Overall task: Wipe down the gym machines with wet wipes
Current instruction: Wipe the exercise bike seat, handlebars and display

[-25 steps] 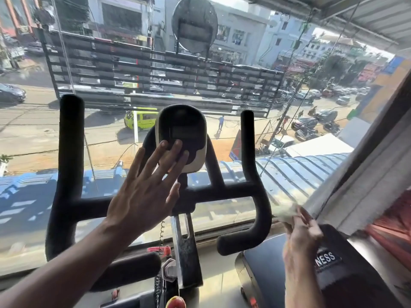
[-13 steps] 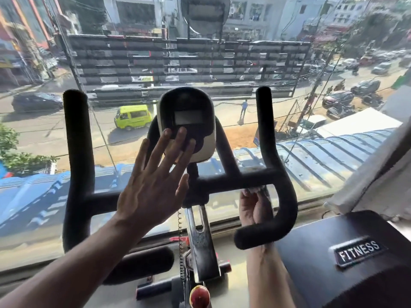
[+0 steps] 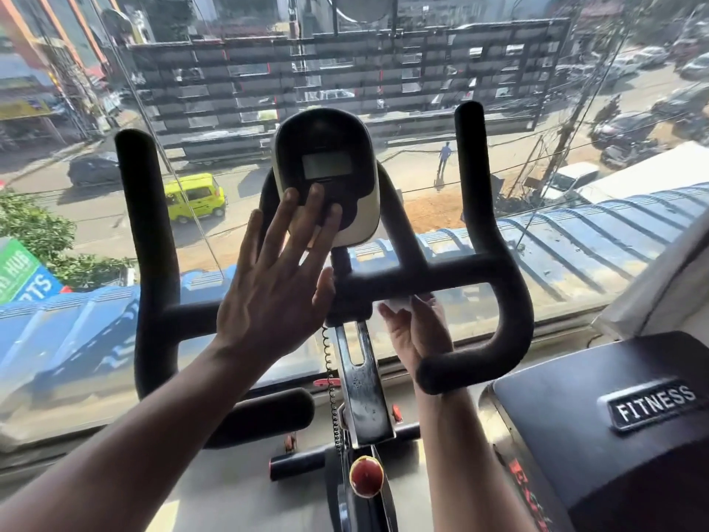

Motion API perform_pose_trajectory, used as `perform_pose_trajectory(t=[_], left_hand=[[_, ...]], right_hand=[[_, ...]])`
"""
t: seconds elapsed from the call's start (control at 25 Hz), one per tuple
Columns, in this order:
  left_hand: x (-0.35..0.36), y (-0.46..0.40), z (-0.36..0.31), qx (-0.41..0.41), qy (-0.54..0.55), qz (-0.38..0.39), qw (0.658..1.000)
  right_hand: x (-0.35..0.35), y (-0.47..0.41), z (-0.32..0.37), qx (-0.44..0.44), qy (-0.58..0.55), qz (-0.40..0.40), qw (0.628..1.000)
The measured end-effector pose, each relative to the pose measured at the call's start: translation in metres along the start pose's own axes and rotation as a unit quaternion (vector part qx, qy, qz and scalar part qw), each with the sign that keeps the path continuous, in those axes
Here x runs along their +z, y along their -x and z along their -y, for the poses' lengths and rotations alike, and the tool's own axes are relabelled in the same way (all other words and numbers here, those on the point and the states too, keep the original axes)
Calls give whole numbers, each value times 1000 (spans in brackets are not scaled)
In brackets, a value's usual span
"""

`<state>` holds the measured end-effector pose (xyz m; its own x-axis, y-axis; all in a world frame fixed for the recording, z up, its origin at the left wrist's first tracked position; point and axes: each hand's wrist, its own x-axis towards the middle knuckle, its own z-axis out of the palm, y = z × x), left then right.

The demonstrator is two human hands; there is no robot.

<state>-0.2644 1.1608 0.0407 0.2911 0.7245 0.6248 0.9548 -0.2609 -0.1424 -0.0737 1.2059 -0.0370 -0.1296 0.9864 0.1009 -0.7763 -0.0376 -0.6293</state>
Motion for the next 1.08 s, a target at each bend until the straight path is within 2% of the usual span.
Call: perform_pose_trajectory(t=[0.12, 0.24, 0.32, 0.44, 0.52, 0.6, 0.64, 0.72, 0.76, 0.84, 0.92, 1.0, 1.08], left_hand=[[-1, 2, 3, 0, 5, 0, 1000], [-1, 1, 3, 3, 7, -4, 1000], [-2, 2, 4, 7, 10, 0, 1000], [0, 5, 6, 10, 17, 2, 1000], [0, 6, 7, 16, 21, 1, 1000], [0, 5, 6, 22, 22, 4, 1000], [0, 5, 6, 21, 24, 8, 999], [-1, 5, 8, 19, 32, 12, 999], [0, 6, 9, 20, 39, 11, 999], [0, 8, 10, 23, 63, 3, 998], [-2, 8, 11, 4, 107, -10, 994], [-5, 9, 12, -31, 146, -10, 989], [-6, 13, 16, -48, 138, 1, 989]], right_hand=[[3, -8, -19, 11, 8, 35, 999], [6, -8, -9, 4, 45, 62, 997], [1, 2, -7, 4, 97, 32, 995], [-29, 42, -9, 54, 89, -103, 989], [-60, 76, -2, 34, 95, -230, 968], [-88, 97, 17, -28, 97, -383, 918], [-98, 102, 29, -69, 119, -430, 892], [-93, 106, 57, -159, 232, -459, 843], [-83, 106, 71, -208, 317, -448, 809], [-42, 99, 98, -301, 500, -369, 723], [0, 77, 109, -382, 638, -210, 635], [43, 48, 99, -381, 740, -51, 552], [61, 28, 73, -333, 809, 49, 481]])
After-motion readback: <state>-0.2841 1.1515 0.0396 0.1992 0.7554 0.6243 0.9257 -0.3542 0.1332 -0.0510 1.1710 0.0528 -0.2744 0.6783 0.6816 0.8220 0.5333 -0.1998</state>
